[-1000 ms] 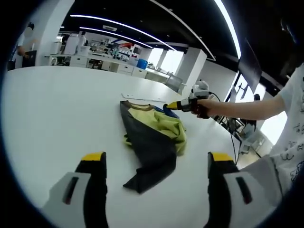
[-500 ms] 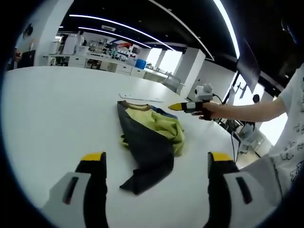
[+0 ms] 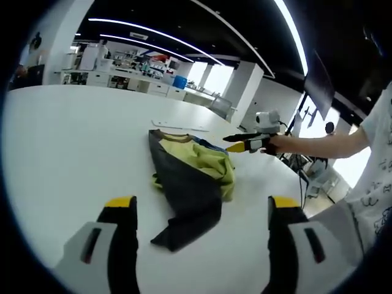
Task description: Fold the garment on the visible template until the final outline fits inside the template.
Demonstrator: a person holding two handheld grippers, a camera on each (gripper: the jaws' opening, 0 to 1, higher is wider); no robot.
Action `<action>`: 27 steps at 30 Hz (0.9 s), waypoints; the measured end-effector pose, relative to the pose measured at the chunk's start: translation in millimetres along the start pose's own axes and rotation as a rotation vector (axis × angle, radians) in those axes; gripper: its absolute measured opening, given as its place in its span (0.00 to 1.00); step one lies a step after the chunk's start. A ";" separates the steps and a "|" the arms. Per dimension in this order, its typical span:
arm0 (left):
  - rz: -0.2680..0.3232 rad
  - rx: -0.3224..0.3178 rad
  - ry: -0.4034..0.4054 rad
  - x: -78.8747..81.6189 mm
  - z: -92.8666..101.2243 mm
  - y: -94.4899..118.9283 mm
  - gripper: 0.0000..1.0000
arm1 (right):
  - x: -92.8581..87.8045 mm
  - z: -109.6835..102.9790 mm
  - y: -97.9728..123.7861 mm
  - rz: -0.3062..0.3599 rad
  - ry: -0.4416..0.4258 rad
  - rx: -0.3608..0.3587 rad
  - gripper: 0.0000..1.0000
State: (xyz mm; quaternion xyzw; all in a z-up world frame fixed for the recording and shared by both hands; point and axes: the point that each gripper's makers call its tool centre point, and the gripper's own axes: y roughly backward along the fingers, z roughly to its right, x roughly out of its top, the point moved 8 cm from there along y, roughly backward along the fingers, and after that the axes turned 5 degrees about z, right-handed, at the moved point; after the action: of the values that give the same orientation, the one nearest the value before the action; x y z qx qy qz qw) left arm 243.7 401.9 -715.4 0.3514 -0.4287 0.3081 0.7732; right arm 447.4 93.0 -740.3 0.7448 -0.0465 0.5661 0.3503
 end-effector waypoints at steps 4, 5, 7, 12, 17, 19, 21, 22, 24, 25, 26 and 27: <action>-0.002 -0.002 0.003 -1.8 1.0 0.0 0.85 | -0.7 -16.1 4.8 -0.020 0.096 0.040 0.85; -0.002 -0.002 0.002 -2.2 1.1 -0.1 0.85 | -0.4 -21.2 6.5 -0.021 0.106 0.044 0.84; -0.001 -0.003 0.005 -2.7 1.5 -0.3 0.85 | 0.5 -24.9 7.0 -0.017 0.127 0.057 0.84; -0.002 -0.007 0.002 -3.5 2.4 -0.6 0.85 | 3.6 -35.8 9.3 -0.016 0.185 0.097 0.83; 0.000 -0.005 0.006 -4.4 1.8 0.3 0.85 | 2.6 -63.3 17.8 -0.051 0.338 0.150 0.81; 0.002 -0.005 0.008 -4.7 2.1 0.6 0.85 | 2.7 -67.0 15.8 -0.079 0.443 0.163 0.77; 0.003 -0.005 0.008 -5.3 2.5 0.9 0.85 | 1.3 -78.8 15.6 -0.092 0.525 0.189 0.75; 0.004 -0.004 0.010 -5.6 2.6 1.1 0.85 | 0.4 -84.8 14.6 -0.092 0.562 0.202 0.74; 0.007 -0.004 0.015 -6.5 3.0 1.2 0.85 | -0.5 -92.2 13.6 -0.103 0.632 0.213 0.71; 0.007 -0.005 0.016 -6.9 3.1 1.3 0.85 | -1.7 -99.5 12.5 -0.107 0.688 0.235 0.68; 0.008 -0.004 0.018 -7.5 3.3 1.3 0.85 | -2.3 -103.2 11.5 -0.108 0.727 0.242 0.67; 0.008 -0.004 0.019 -8.0 3.5 1.4 0.85 | -2.7 -106.7 10.4 -0.110 0.767 0.239 0.67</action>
State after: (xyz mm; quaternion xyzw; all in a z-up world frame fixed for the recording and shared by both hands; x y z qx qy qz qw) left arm 237.5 398.5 -720.7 0.3453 -0.4235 0.3135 0.7766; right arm 355.1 145.6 -725.6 0.5165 0.1936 0.7846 0.2832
